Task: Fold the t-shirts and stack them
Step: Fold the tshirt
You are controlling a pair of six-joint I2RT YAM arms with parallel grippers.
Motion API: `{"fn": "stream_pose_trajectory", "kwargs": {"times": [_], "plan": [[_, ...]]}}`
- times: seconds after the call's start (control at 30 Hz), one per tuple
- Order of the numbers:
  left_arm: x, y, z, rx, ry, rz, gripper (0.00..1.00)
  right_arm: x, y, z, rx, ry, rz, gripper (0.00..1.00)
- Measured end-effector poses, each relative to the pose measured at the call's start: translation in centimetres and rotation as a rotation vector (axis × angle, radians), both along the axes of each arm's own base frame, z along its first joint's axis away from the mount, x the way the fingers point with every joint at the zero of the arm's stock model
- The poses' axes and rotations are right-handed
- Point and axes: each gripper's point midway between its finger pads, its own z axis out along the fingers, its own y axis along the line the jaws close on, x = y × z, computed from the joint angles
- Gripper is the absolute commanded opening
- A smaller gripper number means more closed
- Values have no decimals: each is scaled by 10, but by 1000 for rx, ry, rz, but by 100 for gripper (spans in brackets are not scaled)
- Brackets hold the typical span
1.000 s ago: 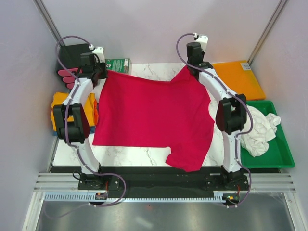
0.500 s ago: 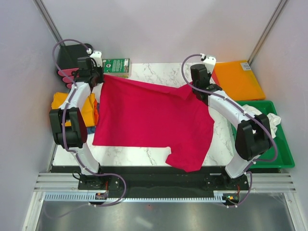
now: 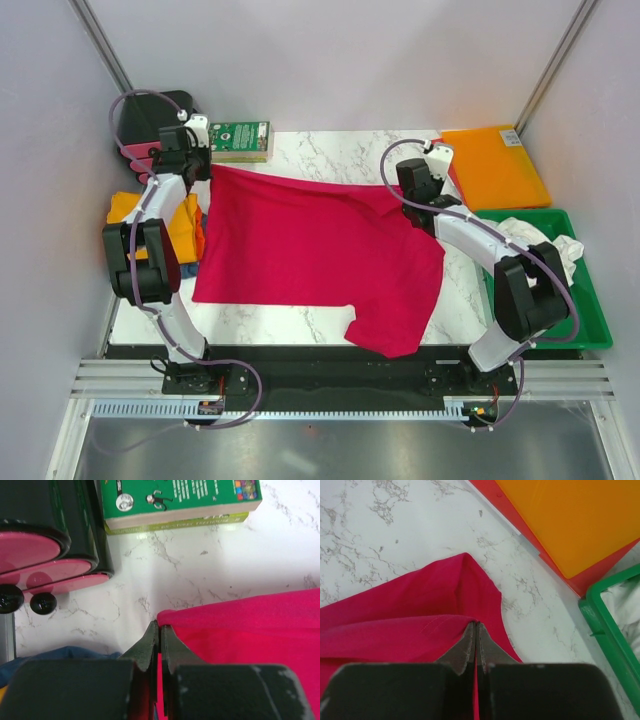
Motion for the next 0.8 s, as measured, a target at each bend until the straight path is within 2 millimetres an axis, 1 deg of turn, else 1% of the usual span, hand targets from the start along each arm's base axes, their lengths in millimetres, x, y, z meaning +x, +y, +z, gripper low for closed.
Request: {"fn": "stream_pose_trajectory", "kwargs": {"times": [0.1,0.2,0.3,0.4,0.5,0.7,0.8], "plan": [[-8,1,-13,1,29,-2,2,-10,-6,3,6,-12,-16,0],[-18,-1,-25,2,63,-11,2,-17,-10,17,20,-47,-24,0],[-23,-2,-29,3,74,-17,2,-18,-10,32,38,-86,-25,0],[-28,-4,-30,-1,78,-27,2,-20,-11,38,47,-104,-25,0],[-33,-6,-35,-5,87,-35,2,-26,-13,35,54,-101,-27,0],[-45,-7,-52,-10,130,-38,2,-45,-15,15,51,-57,-27,0],[-49,-8,-54,-13,136,-43,2,-54,-14,10,54,-45,-21,0]]}}
